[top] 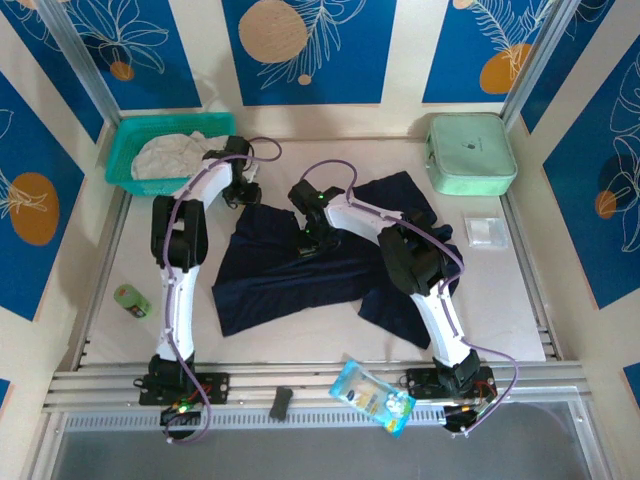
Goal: Fold and stack the t-shirts
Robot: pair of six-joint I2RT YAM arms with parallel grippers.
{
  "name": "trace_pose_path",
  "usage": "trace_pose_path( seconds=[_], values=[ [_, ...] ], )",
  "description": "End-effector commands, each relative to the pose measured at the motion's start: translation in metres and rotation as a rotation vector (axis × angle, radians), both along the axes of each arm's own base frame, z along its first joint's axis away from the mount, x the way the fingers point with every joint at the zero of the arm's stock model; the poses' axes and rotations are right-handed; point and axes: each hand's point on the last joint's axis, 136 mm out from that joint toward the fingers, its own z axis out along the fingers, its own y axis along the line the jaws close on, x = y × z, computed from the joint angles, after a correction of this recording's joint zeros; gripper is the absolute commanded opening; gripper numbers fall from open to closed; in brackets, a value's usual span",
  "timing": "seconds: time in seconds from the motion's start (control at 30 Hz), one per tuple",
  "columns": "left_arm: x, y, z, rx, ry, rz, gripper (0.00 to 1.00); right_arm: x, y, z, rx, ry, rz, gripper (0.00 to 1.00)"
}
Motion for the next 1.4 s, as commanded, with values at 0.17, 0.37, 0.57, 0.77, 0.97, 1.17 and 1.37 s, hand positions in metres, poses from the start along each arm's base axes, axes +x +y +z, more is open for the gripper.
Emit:
trace_pose_path(
  seconds=[0.17, 0.37, 0.57, 0.77, 0.97, 1.17, 1.37],
  values=[
    [-0.011, -0.003, -0.026, 0.021, 0.100, -0.038, 0.41, -0.029, -0.032, -0.036, -0.152, 0.117, 0.001, 0.04],
    [-0.025, -0.010, -0.036, 0.073, 0.146, -0.085, 0.30, -0.028, -0.032, -0.034, -0.149, 0.114, -0.002, 0.04],
    [-0.031, -0.010, -0.039, 0.118, 0.152, -0.085, 0.08, -0.025, -0.034, -0.027, -0.141, 0.098, -0.007, 0.04],
    [-0.028, -0.008, -0.013, 0.111, 0.080, -0.031, 0.00, -0.014, -0.041, -0.009, -0.085, 0.080, -0.043, 0.04],
    [-0.033, -0.008, 0.054, 0.114, -0.054, 0.009, 0.00, 0.040, -0.092, 0.038, -0.071, -0.023, -0.130, 0.18],
    [-0.051, -0.006, 0.090, 0.113, -0.133, 0.044, 0.00, 0.102, -0.170, 0.053, -0.102, -0.090, -0.243, 0.26],
    [-0.064, 0.013, 0.092, 0.181, -0.152, 0.098, 0.00, 0.159, -0.229, 0.051, -0.152, -0.148, -0.331, 0.34]
  ],
)
